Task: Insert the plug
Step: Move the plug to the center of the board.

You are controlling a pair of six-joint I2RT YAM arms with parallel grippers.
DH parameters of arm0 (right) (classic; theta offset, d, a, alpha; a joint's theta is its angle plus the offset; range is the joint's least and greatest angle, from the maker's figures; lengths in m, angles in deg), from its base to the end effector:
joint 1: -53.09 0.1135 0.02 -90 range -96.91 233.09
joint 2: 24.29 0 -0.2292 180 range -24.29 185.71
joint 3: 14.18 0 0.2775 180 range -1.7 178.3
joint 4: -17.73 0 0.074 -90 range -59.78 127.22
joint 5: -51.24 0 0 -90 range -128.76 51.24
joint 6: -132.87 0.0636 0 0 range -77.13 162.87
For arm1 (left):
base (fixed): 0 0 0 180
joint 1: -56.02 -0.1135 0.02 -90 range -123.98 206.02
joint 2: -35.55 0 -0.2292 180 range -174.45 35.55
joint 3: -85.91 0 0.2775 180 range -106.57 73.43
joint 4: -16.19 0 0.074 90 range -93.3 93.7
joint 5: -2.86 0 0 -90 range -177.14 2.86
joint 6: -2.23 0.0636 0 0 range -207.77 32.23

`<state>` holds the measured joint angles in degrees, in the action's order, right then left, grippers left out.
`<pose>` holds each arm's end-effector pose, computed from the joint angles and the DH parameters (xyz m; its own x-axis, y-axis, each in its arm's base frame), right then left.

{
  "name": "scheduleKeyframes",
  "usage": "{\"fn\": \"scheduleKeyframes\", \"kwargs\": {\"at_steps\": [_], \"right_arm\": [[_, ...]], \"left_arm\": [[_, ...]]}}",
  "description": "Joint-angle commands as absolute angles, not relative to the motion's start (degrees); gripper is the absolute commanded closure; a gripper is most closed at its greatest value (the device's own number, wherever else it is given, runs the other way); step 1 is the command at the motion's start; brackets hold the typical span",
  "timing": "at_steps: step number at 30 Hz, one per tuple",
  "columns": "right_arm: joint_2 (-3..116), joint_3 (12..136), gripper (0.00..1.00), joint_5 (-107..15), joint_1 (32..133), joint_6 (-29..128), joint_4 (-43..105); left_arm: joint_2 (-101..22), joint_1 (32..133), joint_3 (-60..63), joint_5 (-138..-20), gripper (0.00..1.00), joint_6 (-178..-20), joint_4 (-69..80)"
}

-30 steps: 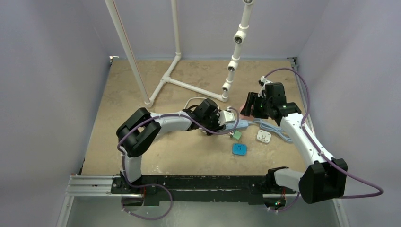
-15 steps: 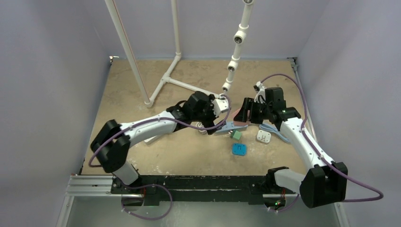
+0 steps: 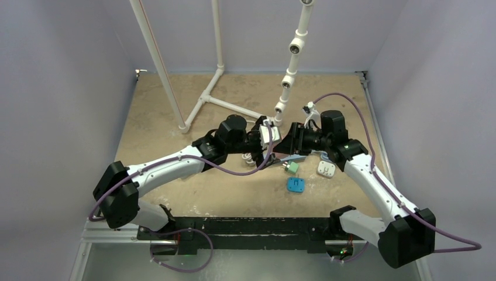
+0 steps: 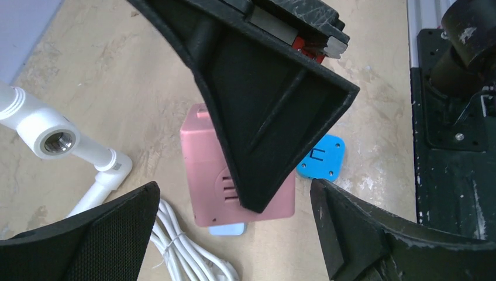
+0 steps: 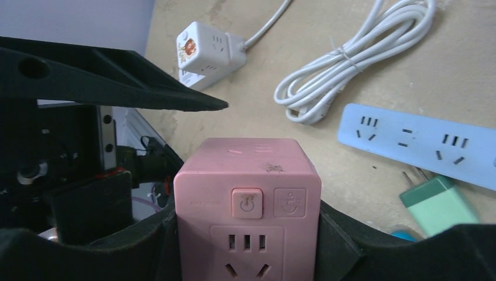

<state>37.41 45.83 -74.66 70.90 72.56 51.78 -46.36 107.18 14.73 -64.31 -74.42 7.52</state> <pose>0.2653 0.1244 0.2338 -0.8303 0.1547 -0.5355 -0.3334 0.6320 0.6996 0.2225 -0.3157 0.2447 0.0161 0.3194 -0.9475 0.9699 0.2253 0.0924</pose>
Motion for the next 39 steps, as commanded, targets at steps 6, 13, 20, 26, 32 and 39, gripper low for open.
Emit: {"fn": "scheduleKeyframes", "kwargs": {"at_steps": [6, 13, 20, 26, 32, 39], "right_arm": [[36.6, 45.4, 1.0, -77.9, 74.5, 78.7, 43.3], [36.3, 45.0, 1.0, -77.9, 75.2, 79.3, 42.6], [35.5, 47.6, 0.45, -72.8, 75.2, 75.7, 49.4], [35.9, 50.3, 0.3, -69.0, 75.2, 74.5, 53.6], [36.7, 52.0, 0.2, -67.1, 75.1, 73.1, 55.9], [37.9, 51.0, 0.3, -68.7, 75.1, 72.9, 56.1]], "left_arm": [[-45.7, 108.0, 15.1, -63.3, 0.01, -68.1, 9.6], [-47.8, 108.2, 12.6, -62.5, 0.35, -66.4, 6.4], [-49.0, 108.2, 10.9, -62.5, 0.98, -66.2, 3.8], [-48.3, 108.2, 11.9, -63.0, 1.0, -66.7, 4.1], [-48.5, 108.2, 11.9, -63.6, 1.0, -67.2, 4.1], [-48.6, 108.2, 12.1, -65.3, 1.0, -67.8, 5.8]]}}
